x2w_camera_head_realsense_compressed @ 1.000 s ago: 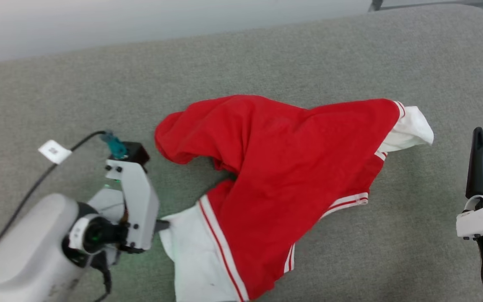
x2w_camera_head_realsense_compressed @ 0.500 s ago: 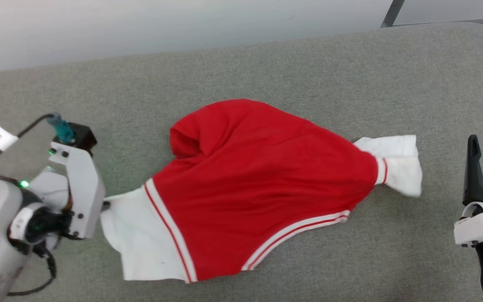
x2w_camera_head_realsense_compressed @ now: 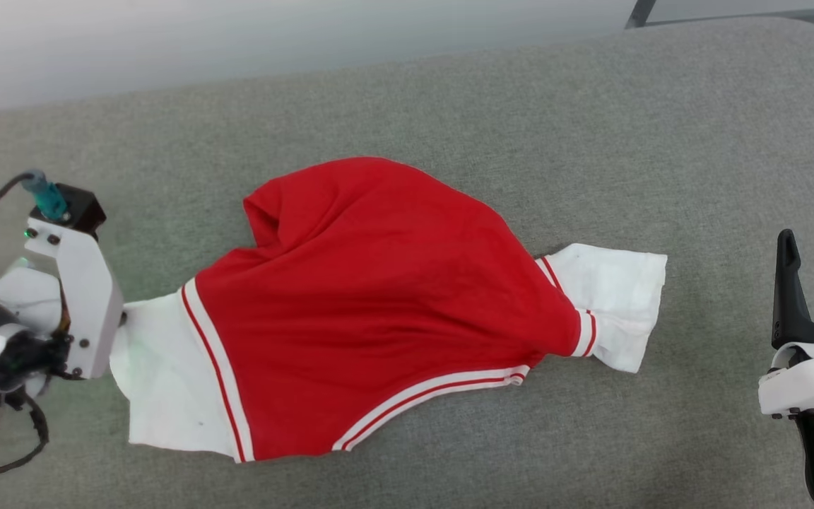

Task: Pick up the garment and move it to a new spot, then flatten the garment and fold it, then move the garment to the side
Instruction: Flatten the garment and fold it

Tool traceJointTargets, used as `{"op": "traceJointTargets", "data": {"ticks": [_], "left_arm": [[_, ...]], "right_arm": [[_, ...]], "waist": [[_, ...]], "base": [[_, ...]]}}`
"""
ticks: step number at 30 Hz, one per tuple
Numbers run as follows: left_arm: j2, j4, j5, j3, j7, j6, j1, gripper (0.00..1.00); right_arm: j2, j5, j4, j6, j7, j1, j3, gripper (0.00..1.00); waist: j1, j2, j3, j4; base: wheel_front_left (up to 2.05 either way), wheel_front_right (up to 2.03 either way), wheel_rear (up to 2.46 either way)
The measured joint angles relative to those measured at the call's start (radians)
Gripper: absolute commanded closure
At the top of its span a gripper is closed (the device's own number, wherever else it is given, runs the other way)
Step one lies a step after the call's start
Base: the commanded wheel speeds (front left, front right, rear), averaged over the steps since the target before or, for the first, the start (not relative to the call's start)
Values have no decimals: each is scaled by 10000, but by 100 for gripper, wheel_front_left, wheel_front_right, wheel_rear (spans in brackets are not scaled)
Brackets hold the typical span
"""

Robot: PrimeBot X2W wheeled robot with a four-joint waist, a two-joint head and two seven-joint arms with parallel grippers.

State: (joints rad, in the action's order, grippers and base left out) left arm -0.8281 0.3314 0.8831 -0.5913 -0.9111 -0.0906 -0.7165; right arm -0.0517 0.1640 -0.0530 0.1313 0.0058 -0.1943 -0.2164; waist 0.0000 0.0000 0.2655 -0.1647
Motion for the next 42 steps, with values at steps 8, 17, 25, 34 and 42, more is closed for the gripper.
{"op": "traceJointTargets", "data": {"ticks": [8,17,25,34,42], "left_arm": [[550,673,-21,-155,585,-109,-29,1],[903,683,-142,-117,1235,-63,-197,0],[1183,-84,-121,155,2477,77,131,0],[1302,-1225,-222,635,4437,353,1055,0],[1172,-1898,-207,1546,6700,663,2251,0]], "right_arm": [[-2,115,56,0,2,9,121,0],[-4,84,52,0,31,42,198,0],[-84,104,182,0,35,210,374,0],[-138,272,360,0,221,593,838,0],[-435,790,594,0,1214,1015,1308,0]], "waist": [[0,0,70,9],[0,0,-239,400],[0,1,-776,857],[0,0,-1438,1337],[0,0,-1822,1626]], "base": [[0,0,0],[0,0,0],[0,0,0],[0,0,0],[0,0,0]]}}
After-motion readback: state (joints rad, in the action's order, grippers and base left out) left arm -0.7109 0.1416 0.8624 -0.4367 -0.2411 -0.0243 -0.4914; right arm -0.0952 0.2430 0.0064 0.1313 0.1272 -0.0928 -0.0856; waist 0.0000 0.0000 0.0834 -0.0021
